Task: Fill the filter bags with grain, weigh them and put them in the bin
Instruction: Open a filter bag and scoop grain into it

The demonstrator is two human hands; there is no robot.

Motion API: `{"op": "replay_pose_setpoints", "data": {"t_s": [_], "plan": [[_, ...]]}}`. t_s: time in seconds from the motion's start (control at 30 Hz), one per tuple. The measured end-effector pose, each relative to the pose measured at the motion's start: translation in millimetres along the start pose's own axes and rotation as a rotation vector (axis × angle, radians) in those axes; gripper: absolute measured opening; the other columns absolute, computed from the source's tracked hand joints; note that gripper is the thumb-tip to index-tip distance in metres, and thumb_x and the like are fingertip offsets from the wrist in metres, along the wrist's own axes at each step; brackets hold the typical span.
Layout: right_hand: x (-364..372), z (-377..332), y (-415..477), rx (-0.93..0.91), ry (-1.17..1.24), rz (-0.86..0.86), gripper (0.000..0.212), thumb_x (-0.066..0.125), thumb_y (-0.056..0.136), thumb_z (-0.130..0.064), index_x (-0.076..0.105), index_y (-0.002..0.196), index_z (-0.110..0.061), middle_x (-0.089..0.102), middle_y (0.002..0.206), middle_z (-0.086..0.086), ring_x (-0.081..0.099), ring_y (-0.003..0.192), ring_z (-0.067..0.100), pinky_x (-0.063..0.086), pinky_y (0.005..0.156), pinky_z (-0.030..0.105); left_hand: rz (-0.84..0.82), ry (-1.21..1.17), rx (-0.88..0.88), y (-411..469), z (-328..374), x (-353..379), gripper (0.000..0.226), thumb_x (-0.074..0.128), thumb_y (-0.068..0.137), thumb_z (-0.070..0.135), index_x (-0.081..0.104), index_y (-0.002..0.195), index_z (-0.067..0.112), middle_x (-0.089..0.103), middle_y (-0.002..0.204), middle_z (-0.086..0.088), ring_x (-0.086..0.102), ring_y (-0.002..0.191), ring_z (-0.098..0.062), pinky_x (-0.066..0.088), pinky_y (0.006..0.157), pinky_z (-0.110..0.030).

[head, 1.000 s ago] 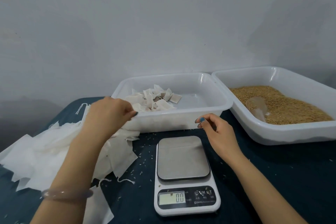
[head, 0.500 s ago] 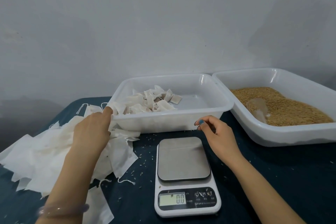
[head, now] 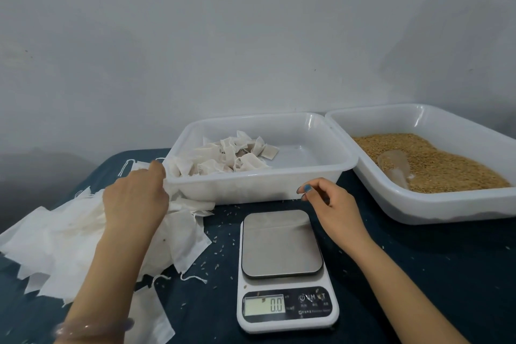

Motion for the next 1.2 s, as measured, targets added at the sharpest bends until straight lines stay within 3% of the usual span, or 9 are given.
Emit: {"op": "replay_pose_setpoints", "data": {"t_s": [0.3,0.43,0.53,0.73,0.87,0.9,1.0,1.1,1.2], "plan": [[-1,0,-1,0.005,-0.003,0.000,0.018,0.055,0.099,-0.020,0.066,0.090,-0.031,0.069,0.091,-0.014,0.061,0.085,-0.003,0.040,0.066,0.008,-0.004,-0.246,0.024,-5,0,-8,0.011,0.073,0.085,0.019,0.066,0.090,0.025,0.069,0.091,0.005,0.056,0.097,-0.024,0.044,0.070,-0.036],[-1,0,0,0.004,0.003,-0.003,0.017,0.055,0.099,-0.020,0.067,0.091,-0.030,0.069,0.091,-0.015,0.060,0.085,-0.006,0.041,0.065,0.006,0.002,-0.243,0.003,-9,2,-14,0.001,0.071,0.088,0.027,0.071,0.088,0.027,0.070,0.090,-0.001,0.060,0.092,-0.028,0.045,0.068,-0.036],[-2,0,-1,0.006,0.002,-0.002,0.017,0.055,0.099,-0.020,0.067,0.091,-0.029,0.069,0.091,-0.014,0.059,0.085,-0.008,0.041,0.065,0.005,0.016,-0.206,0.001,-12,4,-18,0.007,0.066,0.091,0.032,0.072,0.090,0.029,0.068,0.089,-0.005,0.058,0.086,-0.030,0.043,0.065,-0.035],[-2,-1,-1,0.008,0.008,0.008,0.016,0.055,0.099,-0.020,0.068,0.092,-0.028,0.069,0.094,-0.012,0.062,0.089,0.001,0.041,0.065,0.007,0.358,-0.372,0.120,-16,16,-33,0.013,0.054,0.099,0.018,0.053,0.093,0.006,0.056,0.064,-0.010,0.041,0.058,-0.029,0.028,0.052,-0.036],[-1,-3,-2,0.003,0.048,0.001,0.016,0.055,0.099,-0.021,0.068,0.093,-0.028,0.069,0.094,-0.012,0.063,0.091,0.005,0.042,0.069,0.011,0.430,-0.614,0.203,-20,33,-39,0.009,0.053,0.100,0.014,0.050,0.096,0.005,0.064,0.070,-0.008,0.058,0.056,-0.035,0.043,0.058,-0.041],[-1,-4,-2,-0.002,0.064,-0.003,0.016,0.055,0.099,-0.021,0.068,0.092,-0.028,0.069,0.093,-0.012,0.064,0.091,0.005,0.044,0.071,0.014,0.423,-0.705,0.198,-22,39,-38,0.007,0.052,0.100,0.013,0.049,0.097,0.008,0.066,0.073,-0.004,0.062,0.056,-0.029,0.047,0.060,-0.038],[0,-6,-2,-0.052,0.117,-0.030,0.013,0.060,0.097,-0.020,0.068,0.094,-0.030,0.070,0.093,-0.016,0.064,0.089,0.002,0.048,0.075,0.016,0.279,-1.127,0.052,-26,58,-31,0.013,0.049,0.102,0.012,0.046,0.091,0.018,0.067,0.078,0.008,0.067,0.049,-0.010,0.044,0.053,-0.012],[3,-11,-4,-0.121,0.154,-0.094,0.010,0.062,0.095,-0.032,0.068,0.103,-0.033,0.068,0.100,-0.021,0.063,0.090,0.001,0.052,0.076,0.017,-0.027,-1.521,-0.139,-33,83,-17,0.014,0.049,0.104,0.018,0.048,0.090,0.020,0.067,0.077,0.002,0.072,0.054,-0.021,0.053,0.049,-0.018],[7,-14,-7,-0.153,0.213,-0.202,0.031,0.056,0.091,-0.053,0.067,0.111,-0.032,0.070,0.105,-0.016,0.065,0.094,0.007,0.053,0.079,0.023,-0.250,-1.700,-0.282,-38,105,-3,0.012,0.050,0.104,0.022,0.051,0.097,0.012,0.066,0.094,-0.009,0.073,0.059,-0.023,0.058,0.052,-0.023]]}}
Point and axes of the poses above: each hand's wrist, its own y-axis towards the middle knuckle, its own x-axis out of the palm, z = x × y, the point moved 2 cm from there along y, towards the middle knuckle
